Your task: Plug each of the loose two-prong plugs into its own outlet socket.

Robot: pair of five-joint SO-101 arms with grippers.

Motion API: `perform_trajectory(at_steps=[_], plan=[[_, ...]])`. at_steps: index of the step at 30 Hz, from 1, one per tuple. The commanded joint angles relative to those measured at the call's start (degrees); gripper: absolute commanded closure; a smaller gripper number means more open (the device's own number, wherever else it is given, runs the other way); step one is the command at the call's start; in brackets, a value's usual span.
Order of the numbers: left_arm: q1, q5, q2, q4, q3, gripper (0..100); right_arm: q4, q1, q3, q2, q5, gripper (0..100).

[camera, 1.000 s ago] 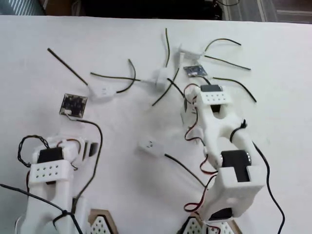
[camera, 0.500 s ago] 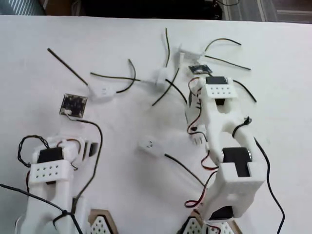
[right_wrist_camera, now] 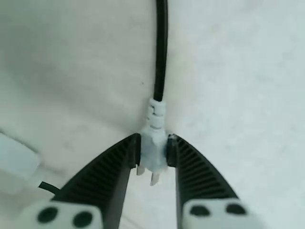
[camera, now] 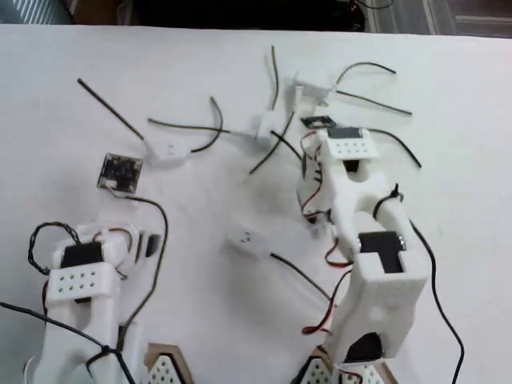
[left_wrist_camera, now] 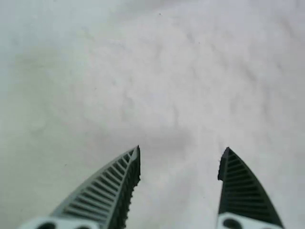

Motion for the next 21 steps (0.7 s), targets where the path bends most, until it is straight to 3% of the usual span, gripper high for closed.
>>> perform_trajectory(at_steps=[1, 21], plan=[[-0.22, -0.53, -1.45, -1.23, -0.18, 73, 0.22, -0.4, -0.53, 0.92, 0.26, 98.1], [-0.22, -0.62, -1.45, -1.14, -0.18, 73, 7.87, -5.93, -7.82, 1.54, -0.26, 98.0]])
